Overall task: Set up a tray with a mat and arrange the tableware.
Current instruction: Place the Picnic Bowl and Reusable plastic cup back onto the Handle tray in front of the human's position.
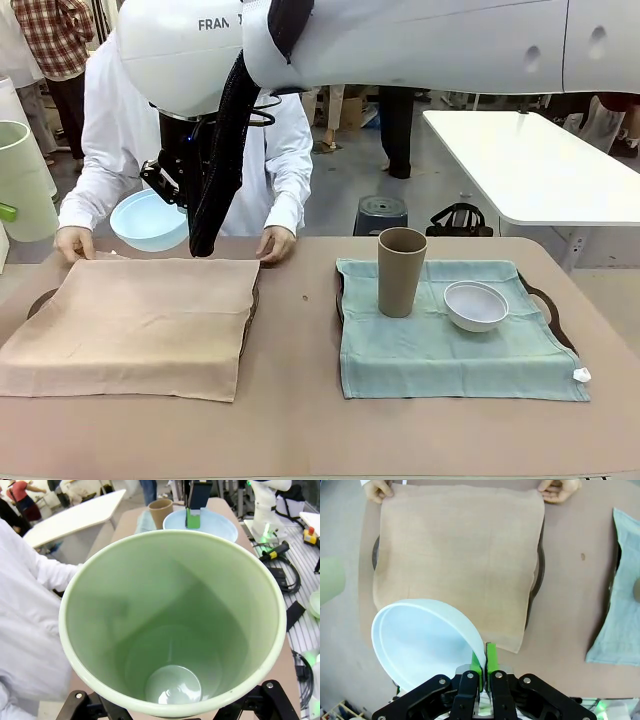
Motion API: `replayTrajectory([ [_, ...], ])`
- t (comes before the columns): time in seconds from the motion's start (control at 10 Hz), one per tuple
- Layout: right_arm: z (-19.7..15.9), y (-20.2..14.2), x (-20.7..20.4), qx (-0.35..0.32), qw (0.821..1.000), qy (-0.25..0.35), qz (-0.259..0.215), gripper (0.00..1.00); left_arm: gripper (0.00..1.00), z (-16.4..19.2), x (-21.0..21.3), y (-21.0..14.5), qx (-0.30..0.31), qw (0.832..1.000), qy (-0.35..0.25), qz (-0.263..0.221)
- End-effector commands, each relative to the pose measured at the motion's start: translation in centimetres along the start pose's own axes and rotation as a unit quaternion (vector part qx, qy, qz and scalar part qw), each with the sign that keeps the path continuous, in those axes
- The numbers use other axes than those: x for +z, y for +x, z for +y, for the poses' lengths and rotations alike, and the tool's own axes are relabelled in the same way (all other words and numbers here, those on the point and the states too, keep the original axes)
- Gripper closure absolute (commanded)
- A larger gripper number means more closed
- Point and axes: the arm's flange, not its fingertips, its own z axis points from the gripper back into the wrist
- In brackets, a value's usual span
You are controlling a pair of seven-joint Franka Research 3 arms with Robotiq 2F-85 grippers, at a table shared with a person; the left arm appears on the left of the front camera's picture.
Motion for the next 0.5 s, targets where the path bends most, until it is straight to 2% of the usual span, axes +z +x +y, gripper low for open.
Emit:
replayTrajectory([
  [0.0, 0.08, 0.12, 0.02, 0.005, 1.000, 0.002, -0.001, 1.00, 0.72, 0.17, 0.16, 0.06, -0.006, 1.000, 0.000, 0.002],
  [0.4, 0.08, 0.12, 0.02, 0.005, 1.000, 0.002, -0.001, 1.00, 0.72, 0.17, 0.16, 0.06, -0.006, 1.000, 0.000, 0.002],
])
